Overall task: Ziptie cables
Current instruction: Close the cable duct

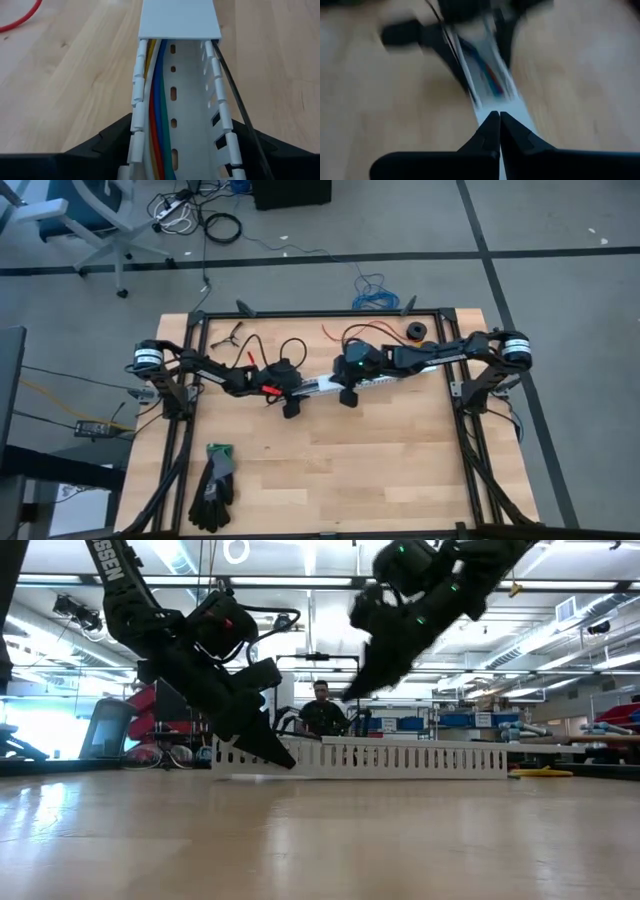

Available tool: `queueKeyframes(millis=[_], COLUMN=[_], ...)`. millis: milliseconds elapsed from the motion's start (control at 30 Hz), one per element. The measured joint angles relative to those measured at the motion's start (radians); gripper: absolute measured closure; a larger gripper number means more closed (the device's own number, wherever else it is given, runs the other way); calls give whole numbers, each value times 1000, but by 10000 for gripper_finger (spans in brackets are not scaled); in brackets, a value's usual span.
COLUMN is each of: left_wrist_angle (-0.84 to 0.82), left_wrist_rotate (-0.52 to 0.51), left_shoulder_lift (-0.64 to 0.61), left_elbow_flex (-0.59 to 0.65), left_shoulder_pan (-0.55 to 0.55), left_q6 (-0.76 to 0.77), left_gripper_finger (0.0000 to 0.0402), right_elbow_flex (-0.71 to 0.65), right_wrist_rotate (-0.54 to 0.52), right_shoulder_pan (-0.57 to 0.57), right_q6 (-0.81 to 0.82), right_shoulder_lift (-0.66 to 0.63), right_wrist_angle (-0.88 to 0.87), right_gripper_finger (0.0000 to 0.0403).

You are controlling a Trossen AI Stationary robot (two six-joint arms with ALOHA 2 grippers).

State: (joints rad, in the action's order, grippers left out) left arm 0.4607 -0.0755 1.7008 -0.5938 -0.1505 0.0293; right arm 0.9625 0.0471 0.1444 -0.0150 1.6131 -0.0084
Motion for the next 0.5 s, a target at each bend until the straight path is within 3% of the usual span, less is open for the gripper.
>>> queueKeyframes(millis=[200, 500], left_wrist_angle=[3, 18], left_wrist_rotate=[-1, -1], left_shoulder_lift=[0, 0], left_elbow_flex=[0, 0], left_shoulder_pan=[0, 1], left_q6=[1, 5], left_gripper_finger=[140, 139], right_elbow_flex=[-75, -78], right_wrist_rotate=[-13, -25], right_shoulder_pan=[9, 1], right_q6=[51, 51], right_shoulder_lift=[-42, -41], right_wrist_angle=[-7, 50], right_gripper_finger=[403, 403])
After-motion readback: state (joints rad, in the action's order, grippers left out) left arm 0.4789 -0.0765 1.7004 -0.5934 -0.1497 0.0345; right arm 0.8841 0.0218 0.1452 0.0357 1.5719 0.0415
